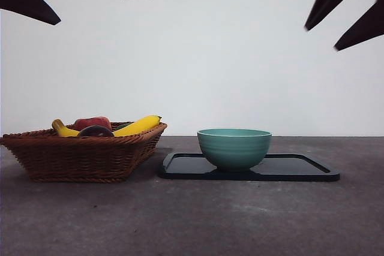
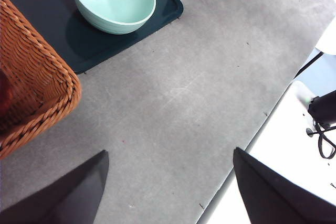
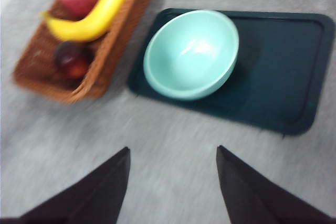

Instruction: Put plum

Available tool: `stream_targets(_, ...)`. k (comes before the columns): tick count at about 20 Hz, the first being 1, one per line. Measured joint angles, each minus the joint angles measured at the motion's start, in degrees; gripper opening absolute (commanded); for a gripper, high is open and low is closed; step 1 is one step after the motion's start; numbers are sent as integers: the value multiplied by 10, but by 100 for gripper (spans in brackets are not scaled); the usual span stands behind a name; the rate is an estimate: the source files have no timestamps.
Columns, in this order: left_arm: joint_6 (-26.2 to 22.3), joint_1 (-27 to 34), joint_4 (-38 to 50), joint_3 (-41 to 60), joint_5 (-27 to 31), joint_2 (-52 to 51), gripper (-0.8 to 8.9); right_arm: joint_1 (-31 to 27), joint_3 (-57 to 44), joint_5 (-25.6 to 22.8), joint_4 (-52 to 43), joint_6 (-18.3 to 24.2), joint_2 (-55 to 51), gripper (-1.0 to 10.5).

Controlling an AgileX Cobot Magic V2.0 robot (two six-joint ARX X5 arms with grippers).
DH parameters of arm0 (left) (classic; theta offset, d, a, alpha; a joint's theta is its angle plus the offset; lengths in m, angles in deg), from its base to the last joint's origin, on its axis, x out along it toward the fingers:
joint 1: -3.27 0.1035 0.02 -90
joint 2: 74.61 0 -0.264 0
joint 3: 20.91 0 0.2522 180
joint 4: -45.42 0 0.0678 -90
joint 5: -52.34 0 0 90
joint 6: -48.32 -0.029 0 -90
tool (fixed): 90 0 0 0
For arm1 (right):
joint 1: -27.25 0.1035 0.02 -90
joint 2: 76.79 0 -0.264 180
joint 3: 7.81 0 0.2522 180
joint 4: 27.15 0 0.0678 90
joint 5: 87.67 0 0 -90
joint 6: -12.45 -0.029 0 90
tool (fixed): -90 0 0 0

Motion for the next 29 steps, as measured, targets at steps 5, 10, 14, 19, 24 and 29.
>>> stream_targets(5, -5, 0, 0, 0, 0, 0, 374, -12, 110, -3, -8, 11, 177, 263)
stream_targets(10, -7, 0, 0, 0, 0, 0, 374, -13, 202, -33, -8, 34, 316, 263)
stream_targets(14, -7, 0, 0, 0, 0, 0, 374, -12, 227, -47, -22, 47, 387, 262)
stream_targets(19, -7, 0, 0, 0, 0, 0, 374, -12, 227, -48, -49, 50, 444, 262)
stream_targets(24, -7, 0, 1, 0, 0, 0, 374, -4, 228, -48, -65, 50, 471, 121)
stream_targets(29, -7, 0, 0, 0, 0, 0, 374, -1, 228, -49, -86, 50, 481, 8)
